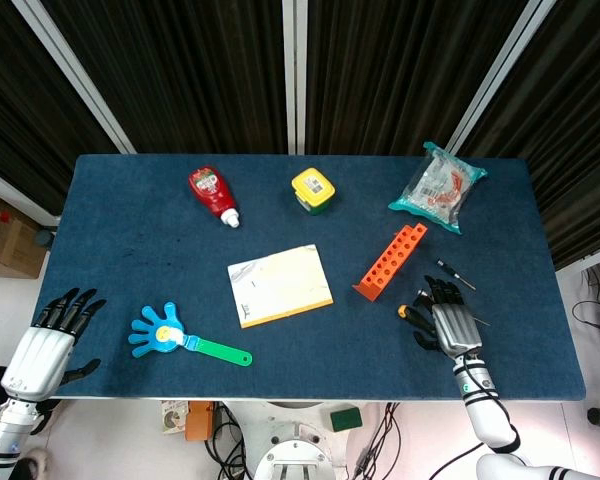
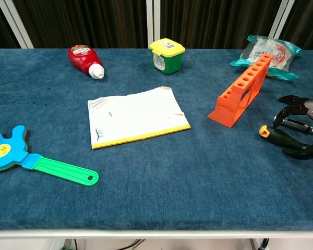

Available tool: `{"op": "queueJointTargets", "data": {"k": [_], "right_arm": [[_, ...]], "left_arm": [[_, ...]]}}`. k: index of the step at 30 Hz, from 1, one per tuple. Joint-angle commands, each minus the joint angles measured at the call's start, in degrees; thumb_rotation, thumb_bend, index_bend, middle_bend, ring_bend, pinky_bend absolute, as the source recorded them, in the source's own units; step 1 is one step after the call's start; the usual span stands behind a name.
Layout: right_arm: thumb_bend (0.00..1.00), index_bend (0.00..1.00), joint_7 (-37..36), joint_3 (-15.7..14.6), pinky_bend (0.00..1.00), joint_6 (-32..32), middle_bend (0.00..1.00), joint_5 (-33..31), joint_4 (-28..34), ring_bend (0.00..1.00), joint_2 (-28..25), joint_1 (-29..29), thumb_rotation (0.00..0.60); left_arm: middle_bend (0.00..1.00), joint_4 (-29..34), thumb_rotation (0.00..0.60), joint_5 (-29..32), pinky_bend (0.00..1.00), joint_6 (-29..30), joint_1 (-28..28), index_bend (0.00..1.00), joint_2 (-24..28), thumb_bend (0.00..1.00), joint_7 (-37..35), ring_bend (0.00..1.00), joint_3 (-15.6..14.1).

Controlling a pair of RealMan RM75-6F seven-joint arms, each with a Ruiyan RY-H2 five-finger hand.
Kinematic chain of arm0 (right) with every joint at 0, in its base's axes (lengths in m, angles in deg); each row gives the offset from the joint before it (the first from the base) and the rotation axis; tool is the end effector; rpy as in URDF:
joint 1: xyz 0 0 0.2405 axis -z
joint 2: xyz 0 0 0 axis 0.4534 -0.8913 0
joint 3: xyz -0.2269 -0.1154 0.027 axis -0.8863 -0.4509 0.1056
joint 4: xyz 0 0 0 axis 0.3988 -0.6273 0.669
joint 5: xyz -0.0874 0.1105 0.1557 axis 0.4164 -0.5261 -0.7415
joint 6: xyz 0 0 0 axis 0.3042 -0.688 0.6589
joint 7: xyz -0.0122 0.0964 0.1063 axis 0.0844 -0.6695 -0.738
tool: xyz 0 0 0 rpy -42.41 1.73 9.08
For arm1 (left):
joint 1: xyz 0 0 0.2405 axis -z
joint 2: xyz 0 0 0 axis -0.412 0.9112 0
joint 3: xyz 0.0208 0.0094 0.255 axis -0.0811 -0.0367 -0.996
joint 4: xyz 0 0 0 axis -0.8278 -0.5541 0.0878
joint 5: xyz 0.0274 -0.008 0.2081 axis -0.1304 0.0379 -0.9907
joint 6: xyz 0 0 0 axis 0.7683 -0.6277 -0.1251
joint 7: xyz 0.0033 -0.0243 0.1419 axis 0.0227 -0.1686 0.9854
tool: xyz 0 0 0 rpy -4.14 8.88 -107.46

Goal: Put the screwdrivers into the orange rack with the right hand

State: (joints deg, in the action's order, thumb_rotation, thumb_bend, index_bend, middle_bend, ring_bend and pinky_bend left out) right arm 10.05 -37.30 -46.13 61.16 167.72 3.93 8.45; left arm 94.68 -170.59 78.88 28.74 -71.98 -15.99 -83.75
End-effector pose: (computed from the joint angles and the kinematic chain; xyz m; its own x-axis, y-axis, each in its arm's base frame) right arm -0.2540 -0.2381 -0.0025 0.3250 -0.3058 0.8949 -0.9435 -0.0408 0.3287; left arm -0.2946 0.1536 0.1304 0.5064 0.0244 0.8619 0.8450 -0.2131 -0.4905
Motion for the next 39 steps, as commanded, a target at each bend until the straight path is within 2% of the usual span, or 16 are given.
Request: {"op": "queueJointTargets", "data": {"k": [1,13,17,21,25,29,34,39], "right_arm": [[0.28,0.35,0.06,0.02,0.0,0.08,0.0,-0.13,0.03,0.0,0.04,-0.07,0.6],[0.36,0.35,1.35,0.28,0.0,0.89,0.0,-1.67,-0.71,0.0,1.36,-0.9,0.6],[0.4,0.43,0.39,0.26,0.0,-0.15,0.01,-0.62,-1.02,0.0,1.92,-0.65,0.6],[0.41,0.51,-0.5,-0.05,0.0,-1.29,0.02,0.59,-1.16,0.0,1.79,-0.15,0.6],[0.42,0.56,-1.5,-0.51,0.0,-2.16,0.04,1.74,-0.65,0.0,1.11,0.45,0.6],[0.42,0.58,-6.65,-1.09,0.0,-4.58,0.04,6.06,1.89,0.0,-1.09,1.64,0.6],[0.43,0.68,-14.99,-1.97,0.0,-8.46,0.11,12.38,5.6,0.0,-5.28,3.47,0.6],[0.45,0.73,-23.23,-2.74,0.0,-12.4,0.11,18.66,9.25,0.0,-9.69,4.82,0.6]], "left_arm": [[0.08,-0.01,0.6,-0.13,0.18,0.13,-0.03,0.16,-0.01,0.05,0.03,0.04,-0.03],[0.08,-0.29,0.6,-0.59,0.18,0.7,-0.13,0.16,-0.29,0.06,-0.22,0.03,-0.04],[0.08,-0.31,0.6,-0.47,0.18,0.46,-0.11,0.16,-0.19,0.06,-0.2,0.03,-0.11],[0.08,-0.24,0.6,-0.52,0.18,0.43,-0.11,0.16,-0.14,0.06,-0.11,0.03,-0.16],[0.08,-0.14,0.6,-0.65,0.18,0.32,-0.1,0.16,-0.19,0.06,0.2,0.03,-0.27],[0.08,-0.04,0.6,-0.75,0.18,0.09,-0.06,0.16,-0.27,0.06,0.6,0.03,-0.4],[0.08,0.12,0.6,-0.68,0.18,-0.36,0.1,0.16,-0.31,0.06,0.83,0.03,-0.45],[0.08,0.31,0.6,-0.58,0.18,-0.67,0.2,0.16,-0.4,0.06,1.22,0.03,-0.46]]}}
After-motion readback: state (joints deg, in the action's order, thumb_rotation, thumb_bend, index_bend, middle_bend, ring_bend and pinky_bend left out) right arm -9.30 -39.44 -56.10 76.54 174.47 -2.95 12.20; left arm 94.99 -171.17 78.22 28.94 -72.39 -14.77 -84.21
